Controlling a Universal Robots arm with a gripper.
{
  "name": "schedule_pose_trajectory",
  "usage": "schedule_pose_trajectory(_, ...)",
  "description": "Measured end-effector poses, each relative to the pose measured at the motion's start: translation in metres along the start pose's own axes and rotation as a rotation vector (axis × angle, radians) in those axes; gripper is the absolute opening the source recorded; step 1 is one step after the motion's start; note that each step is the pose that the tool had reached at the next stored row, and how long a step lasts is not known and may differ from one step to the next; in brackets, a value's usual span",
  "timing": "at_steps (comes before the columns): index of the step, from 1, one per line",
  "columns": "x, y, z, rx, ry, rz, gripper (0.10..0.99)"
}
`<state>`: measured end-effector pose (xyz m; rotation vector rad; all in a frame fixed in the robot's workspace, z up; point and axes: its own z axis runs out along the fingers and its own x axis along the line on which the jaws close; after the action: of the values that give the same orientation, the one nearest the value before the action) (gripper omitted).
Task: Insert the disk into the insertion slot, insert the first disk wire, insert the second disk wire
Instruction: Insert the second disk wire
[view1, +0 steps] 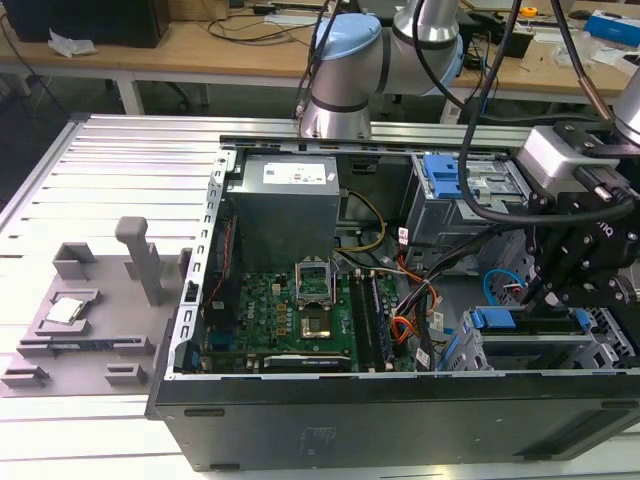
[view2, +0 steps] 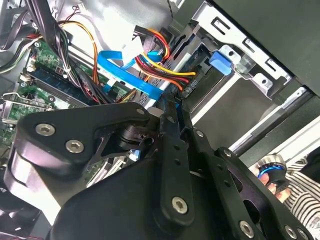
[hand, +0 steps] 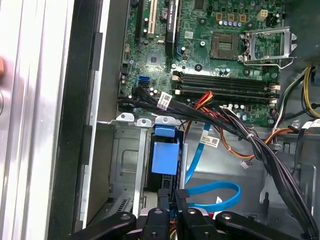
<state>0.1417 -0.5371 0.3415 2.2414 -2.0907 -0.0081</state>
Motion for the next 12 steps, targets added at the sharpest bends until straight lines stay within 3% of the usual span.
schedule_pose_trajectory(12, 0.0034, -0.0001, 0.0054, 0.0, -0.0034, 0.011, 0.173)
